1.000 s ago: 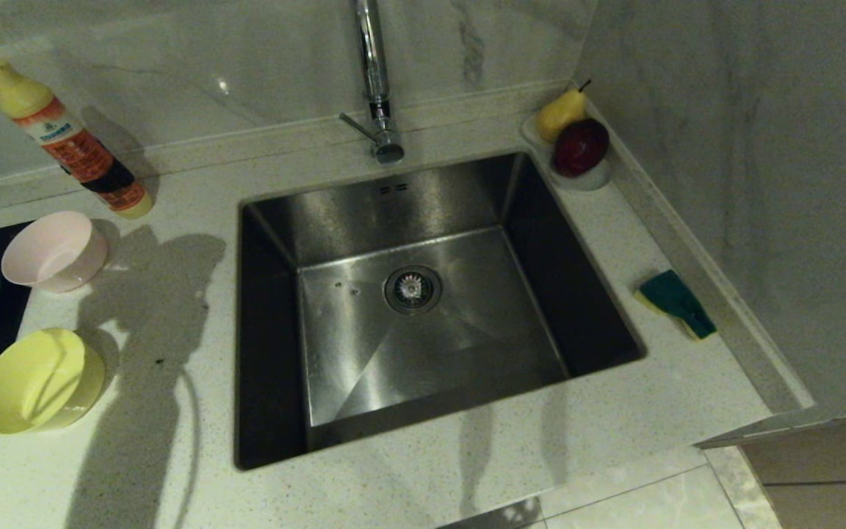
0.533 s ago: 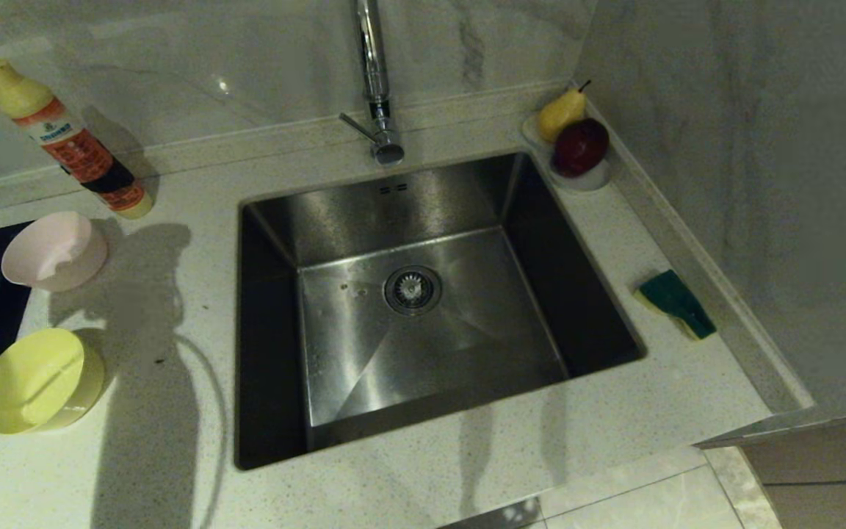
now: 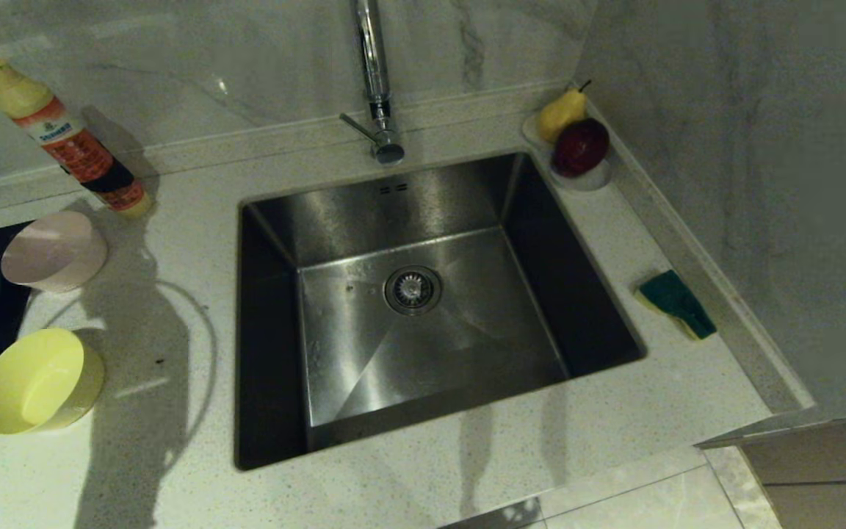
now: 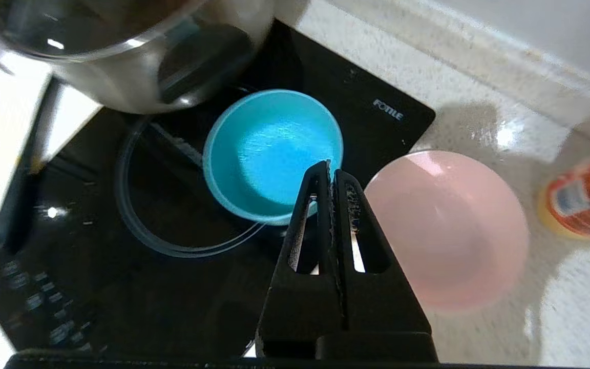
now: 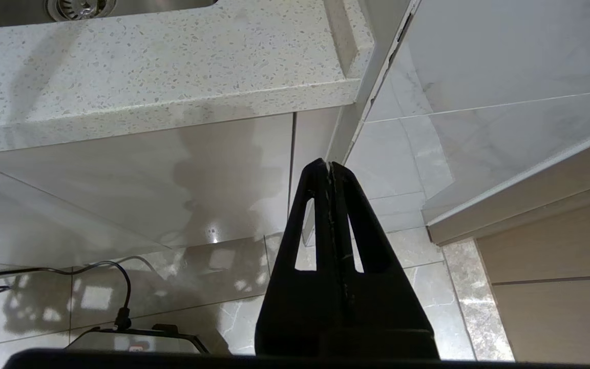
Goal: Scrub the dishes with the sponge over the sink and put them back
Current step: Place the bowl on the bowl
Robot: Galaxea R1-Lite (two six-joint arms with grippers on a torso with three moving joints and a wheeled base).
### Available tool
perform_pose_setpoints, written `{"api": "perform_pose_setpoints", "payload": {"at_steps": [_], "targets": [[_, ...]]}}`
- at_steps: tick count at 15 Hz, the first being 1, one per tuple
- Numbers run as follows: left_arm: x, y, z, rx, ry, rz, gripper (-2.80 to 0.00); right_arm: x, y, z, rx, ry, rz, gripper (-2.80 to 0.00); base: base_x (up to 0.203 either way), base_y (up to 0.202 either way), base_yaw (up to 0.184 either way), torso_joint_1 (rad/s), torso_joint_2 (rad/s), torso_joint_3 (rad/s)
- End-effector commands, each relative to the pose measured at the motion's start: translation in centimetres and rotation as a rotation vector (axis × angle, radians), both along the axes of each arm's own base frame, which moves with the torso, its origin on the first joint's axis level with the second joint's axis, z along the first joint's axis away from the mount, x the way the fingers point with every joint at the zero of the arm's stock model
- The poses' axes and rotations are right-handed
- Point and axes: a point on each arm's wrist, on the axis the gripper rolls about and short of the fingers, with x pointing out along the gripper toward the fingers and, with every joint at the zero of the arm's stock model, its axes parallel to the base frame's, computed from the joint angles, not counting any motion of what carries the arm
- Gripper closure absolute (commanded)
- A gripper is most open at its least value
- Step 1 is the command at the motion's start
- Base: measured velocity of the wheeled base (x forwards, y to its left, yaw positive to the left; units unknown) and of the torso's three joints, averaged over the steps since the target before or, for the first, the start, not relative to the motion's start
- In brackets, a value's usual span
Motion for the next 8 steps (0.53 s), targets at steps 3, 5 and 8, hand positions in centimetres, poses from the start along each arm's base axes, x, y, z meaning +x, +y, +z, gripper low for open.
{"api": "perform_pose_setpoints", "payload": {"at_steps": [3, 5, 8], "targets": [[3.3, 3.1, -1.7, -0.039, 0.033, 0.015, 0.0, 0.0, 0.0, 0.0, 0.0, 0.0, 0.0, 0.0, 0.0, 0.0, 0.0, 0.0, 0.0, 0.0], [3.6, 4.0, -1.3, -0.055, 0.03, 0.014, 0.0, 0.0, 0.0, 0.0, 0.0, 0.0, 0.0, 0.0, 0.0, 0.0, 0.0, 0.0, 0.0, 0.0], [3.5, 5.3, -0.6, -0.125, 0.028, -0.014, 0.0, 0.0, 0.0, 0.0, 0.0, 0.0, 0.001, 0.0, 0.0, 0.0, 0.0, 0.0, 0.0, 0.0]]}}
